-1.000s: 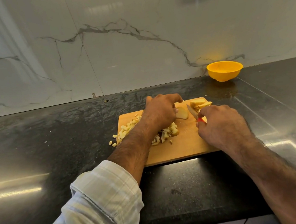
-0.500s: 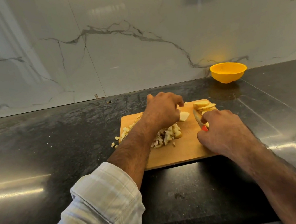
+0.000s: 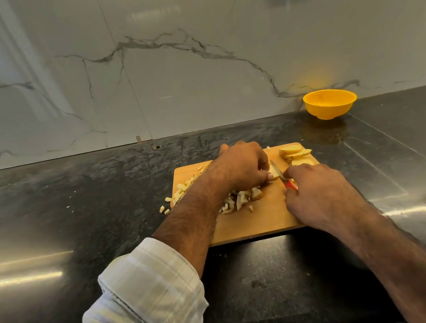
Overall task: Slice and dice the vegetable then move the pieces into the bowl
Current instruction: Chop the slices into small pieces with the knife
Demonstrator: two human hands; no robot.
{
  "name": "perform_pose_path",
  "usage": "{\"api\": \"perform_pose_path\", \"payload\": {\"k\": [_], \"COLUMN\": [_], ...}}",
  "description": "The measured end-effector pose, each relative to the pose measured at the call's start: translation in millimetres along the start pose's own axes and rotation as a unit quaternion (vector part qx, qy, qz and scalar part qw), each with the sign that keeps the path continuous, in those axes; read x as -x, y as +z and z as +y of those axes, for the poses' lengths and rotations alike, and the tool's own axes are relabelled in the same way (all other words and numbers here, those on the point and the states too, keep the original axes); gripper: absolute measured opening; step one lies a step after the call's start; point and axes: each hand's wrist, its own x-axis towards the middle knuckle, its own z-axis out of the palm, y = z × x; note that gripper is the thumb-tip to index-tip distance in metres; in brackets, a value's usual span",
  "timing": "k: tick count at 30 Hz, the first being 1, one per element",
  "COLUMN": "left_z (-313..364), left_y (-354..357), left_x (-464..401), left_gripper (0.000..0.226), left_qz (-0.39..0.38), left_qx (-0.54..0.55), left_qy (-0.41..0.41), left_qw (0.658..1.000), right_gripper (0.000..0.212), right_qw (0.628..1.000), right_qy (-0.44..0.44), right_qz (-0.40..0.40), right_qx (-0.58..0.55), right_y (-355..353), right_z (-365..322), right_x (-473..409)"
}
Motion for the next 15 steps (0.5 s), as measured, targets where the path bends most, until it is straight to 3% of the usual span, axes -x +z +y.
{"api": "perform_pose_path", "payload": {"k": [6, 15], "left_z": [-1.8, -4.0], "left_y": [-0.9, 1.9], "left_x": [1.2, -3.6], "left_gripper": [0.025, 0.021], "left_qz": [0.006, -0.003], "left_qx": [0.032, 0.037], "left_qy": [-0.002, 0.002], "left_qw": [0.999, 0.999], "right_gripper": [0.052, 0.047], "right_qw": [1.000, 1.000], "right_qy": [0.009, -0.008], "right_qz": [-0.018, -0.017], "right_qx": [-0.017, 0.004], "right_y": [-1.1, 1.8], "right_z": [-1.0, -4.3], "right_x": [0.5, 0.3]}}
